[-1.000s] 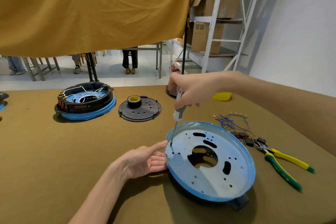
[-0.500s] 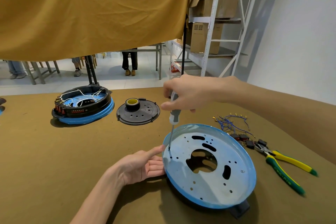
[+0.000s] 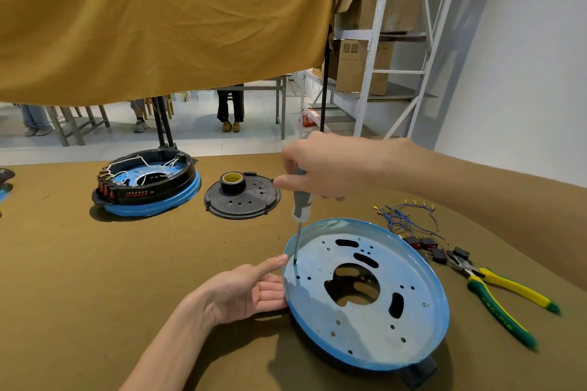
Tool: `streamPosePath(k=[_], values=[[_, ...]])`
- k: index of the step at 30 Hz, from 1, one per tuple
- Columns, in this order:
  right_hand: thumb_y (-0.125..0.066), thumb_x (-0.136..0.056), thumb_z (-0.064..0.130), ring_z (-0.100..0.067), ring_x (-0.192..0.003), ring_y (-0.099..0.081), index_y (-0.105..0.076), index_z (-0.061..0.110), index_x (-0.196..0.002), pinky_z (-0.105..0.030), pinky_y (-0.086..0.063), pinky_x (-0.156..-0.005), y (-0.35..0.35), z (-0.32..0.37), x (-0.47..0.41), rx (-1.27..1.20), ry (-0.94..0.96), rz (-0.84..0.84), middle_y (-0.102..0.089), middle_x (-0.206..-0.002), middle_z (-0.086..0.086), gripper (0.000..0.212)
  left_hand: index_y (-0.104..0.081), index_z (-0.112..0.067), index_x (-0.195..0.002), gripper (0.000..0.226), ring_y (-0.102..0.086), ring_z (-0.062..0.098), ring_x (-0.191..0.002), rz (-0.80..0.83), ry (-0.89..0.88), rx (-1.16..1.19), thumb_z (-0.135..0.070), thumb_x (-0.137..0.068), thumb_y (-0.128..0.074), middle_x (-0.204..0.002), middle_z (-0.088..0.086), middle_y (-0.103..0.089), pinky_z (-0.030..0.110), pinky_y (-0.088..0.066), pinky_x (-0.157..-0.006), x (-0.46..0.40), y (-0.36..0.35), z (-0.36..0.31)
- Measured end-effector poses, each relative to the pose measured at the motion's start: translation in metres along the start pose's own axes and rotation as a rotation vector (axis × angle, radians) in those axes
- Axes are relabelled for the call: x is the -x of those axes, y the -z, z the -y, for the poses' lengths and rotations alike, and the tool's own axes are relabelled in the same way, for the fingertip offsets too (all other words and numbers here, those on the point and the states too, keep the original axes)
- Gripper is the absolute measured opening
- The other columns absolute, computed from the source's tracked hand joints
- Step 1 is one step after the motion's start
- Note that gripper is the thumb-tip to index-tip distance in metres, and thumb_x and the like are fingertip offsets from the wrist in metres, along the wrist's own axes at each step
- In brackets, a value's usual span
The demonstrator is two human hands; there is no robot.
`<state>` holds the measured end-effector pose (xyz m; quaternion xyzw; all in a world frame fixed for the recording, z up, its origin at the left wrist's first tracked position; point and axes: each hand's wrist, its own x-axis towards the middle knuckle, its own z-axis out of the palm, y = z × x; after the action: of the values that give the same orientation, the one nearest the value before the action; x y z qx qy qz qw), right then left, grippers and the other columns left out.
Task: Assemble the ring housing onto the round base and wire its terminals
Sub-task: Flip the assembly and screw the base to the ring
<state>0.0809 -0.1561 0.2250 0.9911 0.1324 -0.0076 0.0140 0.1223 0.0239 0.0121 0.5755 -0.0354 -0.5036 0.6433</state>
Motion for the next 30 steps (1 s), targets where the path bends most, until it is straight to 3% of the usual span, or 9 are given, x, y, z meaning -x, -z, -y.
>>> streamPosePath(k=[4, 8, 12, 14, 16, 19, 23, 27, 30], values=[[-0.068, -0.095, 0.032, -0.015, -0.059, -0.069, -0.05, 0.023, -0.119, -0.021, -0.052, -0.045, 0.0083, -0.0008, 0.0034, -0.151, 0.007, 0.112, -0.071, -0.091, -0.003, 0.031, -0.058, 0.007, -0.13, 0.111, -0.071, 0.034, -0.114, 0.002, 0.007, 0.011, -0.043, -0.044, -0.105, -0.122, 0.026, -0.071, 0.037, -0.063, -0.086, 0.0014, -0.0012, -0.001], [-0.055, -0.101, 0.05, -0.014, -0.049, -0.068, -0.053, 0.018, -0.112, -0.025, -0.053, -0.045, 0.0022, 0.0019, 0.0026, -0.038, -0.023, 0.045, -0.072, -0.075, -0.002, 0.033, -0.057, 0.007, -0.13, 0.11, -0.072, 0.035, -0.113, -0.004, 0.012, 0.038, -0.039, -0.043, -0.106, -0.122, 0.027, -0.071, 0.038, -0.064, -0.083, 0.0042, -0.0033, -0.0016], [-0.068, -0.094, 0.031, -0.019, -0.061, -0.071, -0.045, 0.026, -0.122, -0.023, -0.054, -0.047, 0.0105, -0.0009, 0.0076, -0.166, -0.007, 0.145, -0.072, -0.089, -0.006, 0.037, -0.057, 0.008, -0.129, 0.096, -0.072, 0.035, -0.112, 0.003, 0.011, 0.07, -0.038, -0.056, -0.1, -0.121, 0.028, -0.071, 0.039, -0.064, -0.084, 0.0056, -0.0056, -0.0021], [-0.057, -0.101, 0.041, -0.016, -0.052, -0.07, -0.053, 0.018, -0.115, -0.025, -0.053, -0.044, 0.0049, 0.0008, 0.0059, -0.058, -0.007, 0.066, -0.074, -0.077, -0.004, 0.027, -0.057, 0.008, -0.129, 0.085, -0.072, 0.035, -0.113, 0.003, 0.012, 0.075, -0.037, -0.067, -0.092, -0.122, 0.027, -0.071, 0.04, -0.062, -0.089, 0.0056, -0.0053, -0.0016], [-0.05, -0.103, 0.049, -0.014, -0.047, -0.068, -0.055, 0.015, -0.114, -0.027, -0.054, -0.046, 0.0017, -0.0001, 0.0044, 0.005, -0.018, 0.033, -0.073, -0.073, -0.003, 0.037, -0.057, 0.007, -0.13, 0.081, -0.072, 0.034, -0.114, -0.008, 0.018, 0.071, -0.038, -0.071, -0.089, -0.122, 0.027, -0.071, 0.04, -0.061, -0.092, 0.0057, -0.0056, -0.0015], [-0.066, -0.094, 0.038, -0.013, -0.052, -0.068, -0.041, 0.027, -0.126, -0.024, -0.053, -0.047, 0.0099, -0.0038, 0.009, -0.123, -0.003, 0.15, -0.07, -0.092, -0.004, 0.042, -0.058, 0.007, -0.128, 0.079, -0.072, 0.034, -0.113, -0.018, 0.024, 0.07, -0.039, -0.071, -0.088, -0.122, 0.026, -0.072, 0.04, -0.062, -0.091, 0.006, -0.0065, -0.0022], [-0.05, -0.103, 0.048, -0.015, -0.045, -0.066, -0.046, 0.019, -0.113, -0.029, -0.053, -0.042, 0.0022, 0.0007, 0.0066, -0.016, 0.006, 0.01, -0.07, -0.078, -0.002, 0.031, -0.057, 0.007, -0.129, 0.08, -0.072, 0.034, -0.114, -0.023, 0.023, 0.067, -0.038, -0.071, -0.088, -0.122, 0.026, -0.071, 0.041, -0.06, -0.094, 0.0064, -0.0062, -0.0024], [-0.06, -0.098, 0.038, -0.02, -0.056, -0.07, -0.04, 0.024, -0.123, -0.025, -0.053, -0.044, 0.0088, -0.0008, 0.0085, -0.108, -0.004, 0.145, -0.07, -0.08, -0.002, 0.035, -0.057, 0.006, -0.129, 0.079, -0.072, 0.034, -0.114, -0.031, 0.02, 0.065, -0.038, -0.072, -0.087, -0.122, 0.026, -0.071, 0.042, -0.06, -0.094, 0.0061, -0.0071, -0.0024], [-0.054, -0.102, 0.043, -0.015, -0.041, -0.065, -0.048, 0.018, -0.113, -0.024, -0.049, -0.039, 0.004, 0.0025, 0.0078, -0.062, -0.008, 0.075, -0.07, -0.069, -0.003, 0.028, -0.057, 0.006, -0.129, 0.08, -0.072, 0.035, -0.114, -0.029, 0.016, 0.061, -0.038, -0.071, -0.088, -0.122, 0.027, -0.071, 0.042, -0.059, -0.095, 0.0052, -0.0062, -0.0018]])
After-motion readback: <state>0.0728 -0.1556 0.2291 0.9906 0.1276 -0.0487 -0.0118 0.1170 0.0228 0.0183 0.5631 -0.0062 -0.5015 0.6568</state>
